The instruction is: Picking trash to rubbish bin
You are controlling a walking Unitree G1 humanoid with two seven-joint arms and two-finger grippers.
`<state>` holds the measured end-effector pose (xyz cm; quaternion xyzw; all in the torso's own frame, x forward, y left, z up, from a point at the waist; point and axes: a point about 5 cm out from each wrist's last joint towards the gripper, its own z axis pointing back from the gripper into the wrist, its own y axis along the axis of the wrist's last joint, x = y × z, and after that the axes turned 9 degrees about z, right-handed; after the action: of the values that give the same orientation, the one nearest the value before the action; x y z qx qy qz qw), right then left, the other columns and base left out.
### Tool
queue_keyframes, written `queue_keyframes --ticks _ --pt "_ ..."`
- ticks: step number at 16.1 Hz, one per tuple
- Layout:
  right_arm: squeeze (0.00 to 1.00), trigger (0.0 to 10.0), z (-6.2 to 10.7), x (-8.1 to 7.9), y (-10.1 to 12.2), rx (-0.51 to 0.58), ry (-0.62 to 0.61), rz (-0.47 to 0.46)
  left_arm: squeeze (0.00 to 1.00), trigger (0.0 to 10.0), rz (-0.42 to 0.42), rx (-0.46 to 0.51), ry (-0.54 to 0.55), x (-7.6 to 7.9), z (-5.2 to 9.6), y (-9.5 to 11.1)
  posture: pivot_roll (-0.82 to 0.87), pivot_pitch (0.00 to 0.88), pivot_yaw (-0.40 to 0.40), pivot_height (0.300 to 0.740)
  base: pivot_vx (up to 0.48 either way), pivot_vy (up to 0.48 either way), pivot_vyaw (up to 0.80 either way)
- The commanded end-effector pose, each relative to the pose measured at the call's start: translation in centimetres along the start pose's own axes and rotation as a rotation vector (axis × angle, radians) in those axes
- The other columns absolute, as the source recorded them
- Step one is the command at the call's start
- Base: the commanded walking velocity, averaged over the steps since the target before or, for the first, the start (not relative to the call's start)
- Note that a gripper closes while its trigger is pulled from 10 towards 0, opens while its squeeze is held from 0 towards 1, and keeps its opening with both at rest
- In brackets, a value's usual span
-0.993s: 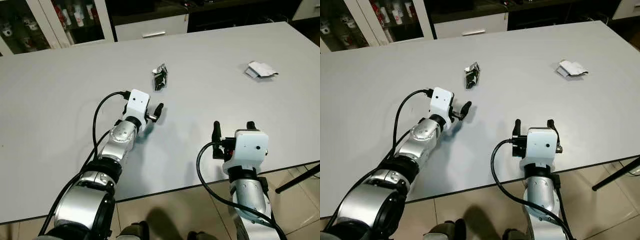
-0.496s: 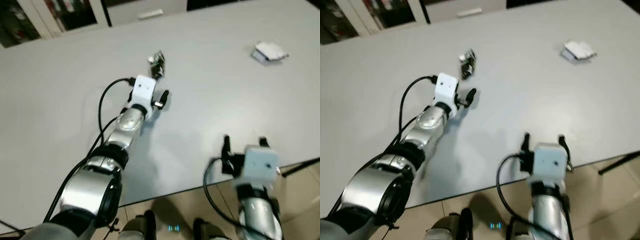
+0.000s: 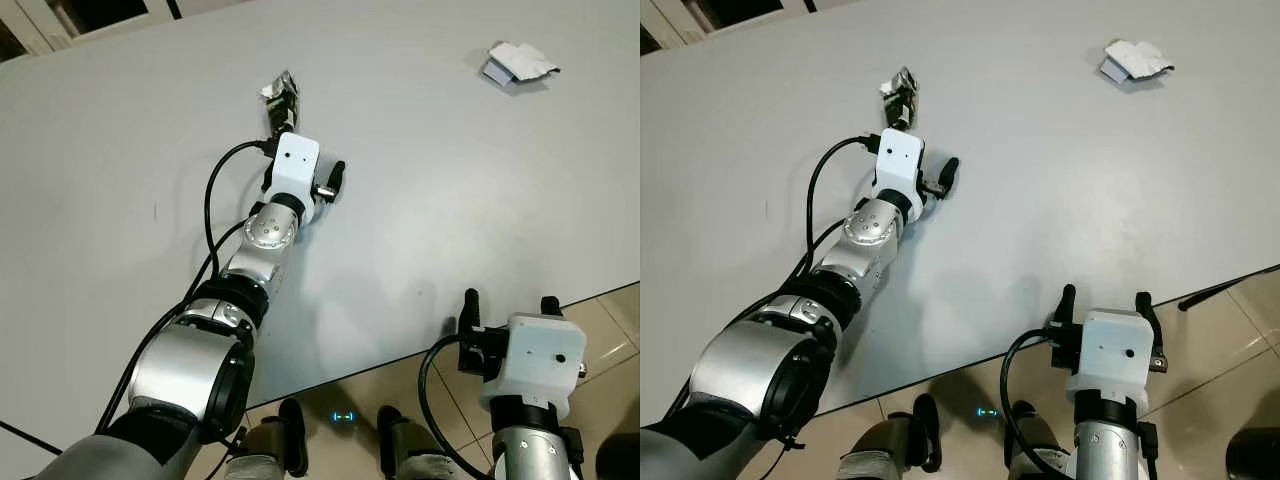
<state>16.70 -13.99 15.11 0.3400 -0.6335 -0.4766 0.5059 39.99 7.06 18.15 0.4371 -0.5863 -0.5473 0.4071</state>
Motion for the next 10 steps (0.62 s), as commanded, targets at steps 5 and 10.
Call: queue_keyframes --ticks 5,10 --pt "0.0 10.0 0.7 -0.5 0.7 -0.024 -0.008 -0.047 0.0 0.0 -0.041 -0.153 0.056 -0.9 1.0 -3.1 -0.23 0.333 0.109 0.74 0.0 0.0 0.0" --pt "0.0 10.0 0.7 -0.8 0.7 -0.036 -0.01 -0.051 0.0 0.0 -0.05 -0.171 0.088 -1.9 1.3 -3.5 -0.22 0.343 0.121 0.74 0.0 0.0 0.0"
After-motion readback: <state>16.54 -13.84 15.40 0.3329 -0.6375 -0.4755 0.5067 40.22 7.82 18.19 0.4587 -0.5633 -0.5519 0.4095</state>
